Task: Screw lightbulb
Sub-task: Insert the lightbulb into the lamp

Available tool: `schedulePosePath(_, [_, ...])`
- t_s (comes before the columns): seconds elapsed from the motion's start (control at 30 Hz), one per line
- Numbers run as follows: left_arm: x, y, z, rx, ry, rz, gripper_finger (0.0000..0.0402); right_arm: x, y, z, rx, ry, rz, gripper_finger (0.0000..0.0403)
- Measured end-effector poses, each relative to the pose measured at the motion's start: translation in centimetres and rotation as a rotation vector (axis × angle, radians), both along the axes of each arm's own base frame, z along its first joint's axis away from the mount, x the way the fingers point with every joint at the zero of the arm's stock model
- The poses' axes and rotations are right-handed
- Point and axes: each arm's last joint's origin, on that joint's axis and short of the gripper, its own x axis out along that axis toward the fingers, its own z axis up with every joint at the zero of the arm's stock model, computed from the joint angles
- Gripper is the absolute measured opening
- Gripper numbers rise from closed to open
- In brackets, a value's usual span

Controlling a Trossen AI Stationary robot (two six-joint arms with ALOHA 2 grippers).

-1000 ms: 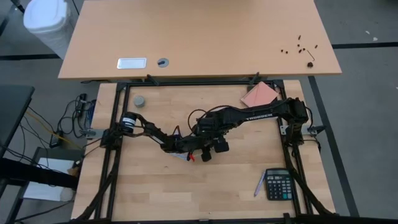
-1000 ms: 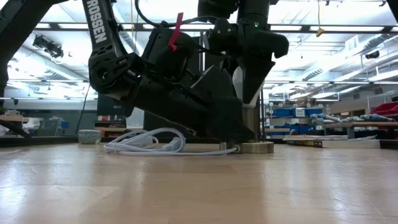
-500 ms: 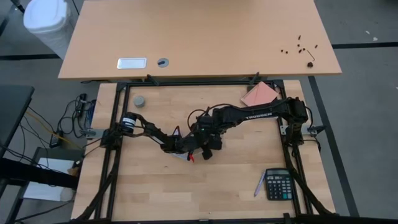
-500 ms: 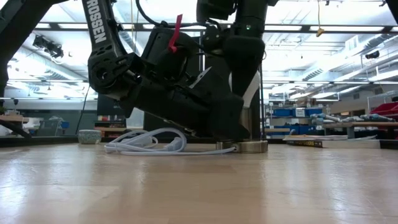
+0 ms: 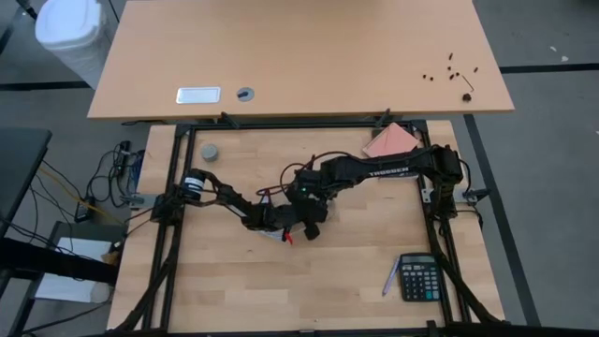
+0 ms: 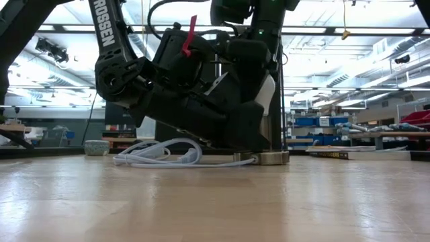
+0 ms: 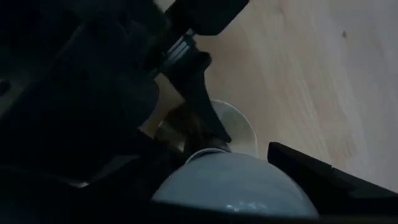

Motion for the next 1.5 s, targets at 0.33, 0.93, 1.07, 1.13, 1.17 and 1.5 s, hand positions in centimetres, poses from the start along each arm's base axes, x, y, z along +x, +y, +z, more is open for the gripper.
schedulePosePath(0.33, [0.0, 0.0, -0.1, 0.000, 0.017, -0.007, 0.0193, 0.0, 0.0, 0.1, -0.010, 0.019, 0.217, 0.0349])
schedulePosePath(0.93, [0.0, -0.1, -0.1, -0.014, 0.022, -0.052, 0.0193, -0.5, 1.2, 0.8, -0.063, 0.054, 0.561, 0.0397])
schedulePosePath(1.07, [0.1, -0.2, -0.1, -0.022, 0.023, -0.078, 0.0193, -0.7, 1.5, 1.1, -0.093, 0.072, 0.647, 0.0399])
schedulePosePath(1.13, [0.1, -0.2, -0.1, -0.025, 0.024, -0.088, 0.0193, -0.9, 1.8, 1.1, -0.112, 0.090, 0.705, 0.0399])
schedulePosePath(1.17, [0.1, -0.3, -0.1, -0.027, 0.024, -0.094, 0.0193, -0.9, 2.0, 1.2, -0.120, 0.092, 0.736, 0.0399])
schedulePosePath(1.5, [0.1, -0.4, -0.1, -0.042, 0.029, -0.142, 0.0193, -1.1, 3.2, 1.1, -0.159, 0.122, 0.941, 0.0399])
